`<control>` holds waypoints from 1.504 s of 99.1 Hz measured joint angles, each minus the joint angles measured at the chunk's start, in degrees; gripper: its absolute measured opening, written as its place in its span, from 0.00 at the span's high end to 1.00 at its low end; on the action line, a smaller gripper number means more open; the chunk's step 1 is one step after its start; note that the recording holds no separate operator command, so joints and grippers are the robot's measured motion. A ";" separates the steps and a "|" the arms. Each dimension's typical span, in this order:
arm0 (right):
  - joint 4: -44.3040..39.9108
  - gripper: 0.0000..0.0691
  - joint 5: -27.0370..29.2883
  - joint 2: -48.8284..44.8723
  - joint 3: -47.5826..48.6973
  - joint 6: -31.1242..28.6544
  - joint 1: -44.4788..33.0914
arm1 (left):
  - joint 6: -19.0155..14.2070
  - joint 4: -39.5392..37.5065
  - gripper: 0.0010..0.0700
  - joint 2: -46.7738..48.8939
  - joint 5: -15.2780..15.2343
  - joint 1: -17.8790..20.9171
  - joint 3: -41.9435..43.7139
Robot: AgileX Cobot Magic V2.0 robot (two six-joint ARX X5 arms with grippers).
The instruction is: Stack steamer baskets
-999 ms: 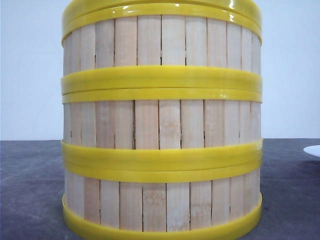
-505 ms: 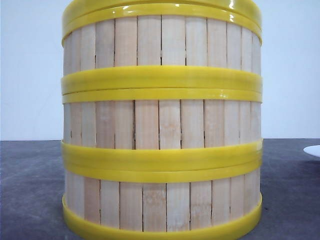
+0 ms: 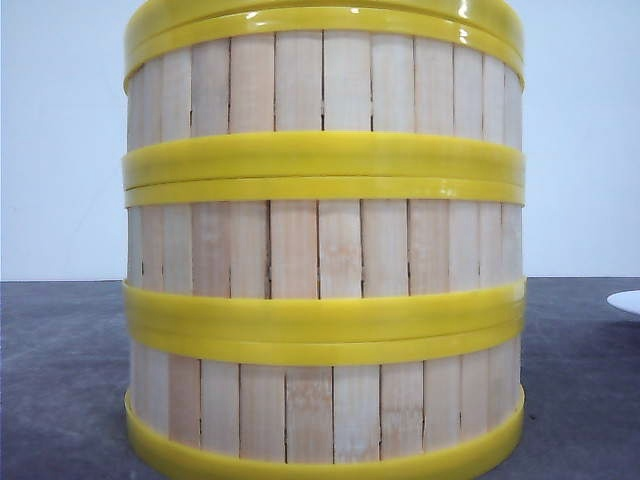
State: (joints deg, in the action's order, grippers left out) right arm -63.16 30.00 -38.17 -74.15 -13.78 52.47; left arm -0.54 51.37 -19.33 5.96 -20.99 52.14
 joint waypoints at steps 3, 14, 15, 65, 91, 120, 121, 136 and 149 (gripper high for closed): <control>0.00 0.99 0.02 0.00 0.00 0.00 0.00 | 0.35 -0.39 0.97 0.07 -0.04 1.40 -0.24; 0.02 0.99 0.00 0.00 0.00 0.00 0.00 | 2.29 -5.27 0.97 2.10 -0.04 7.41 -5.40; 0.00 0.99 0.02 0.00 0.00 0.00 0.00 | 2.45 -5.79 0.97 2.32 -0.04 7.89 -6.03; 0.00 0.99 0.00 0.00 0.00 0.00 0.00 | 1.27 -36.74 0.97 16.22 -2.21 20.61 -42.29; 0.02 0.99 0.02 0.00 0.00 0.00 0.00 | -1.64 -37.79 0.97 17.70 -4.44 20.59 -49.05; 0.00 0.99 0.00 0.00 0.00 0.00 0.02 | -2.56 -40.87 0.97 19.08 -5.86 20.06 -50.27; 0.00 0.99 0.00 0.00 0.00 0.00 0.02 | -2.58 -40.87 0.97 19.08 -5.84 20.02 -50.27; 0.00 0.99 0.00 0.00 0.00 0.00 0.02 | -2.71 -40.87 0.97 19.08 -5.86 19.82 -50.27; 0.00 0.99 0.00 0.00 0.00 0.00 0.02 | -2.69 -40.87 0.97 19.08 -5.86 19.82 -50.27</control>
State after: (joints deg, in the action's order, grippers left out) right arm -63.16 30.00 -38.17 -74.15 -13.78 52.49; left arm -3.22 10.50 -0.25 0.10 -1.17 1.87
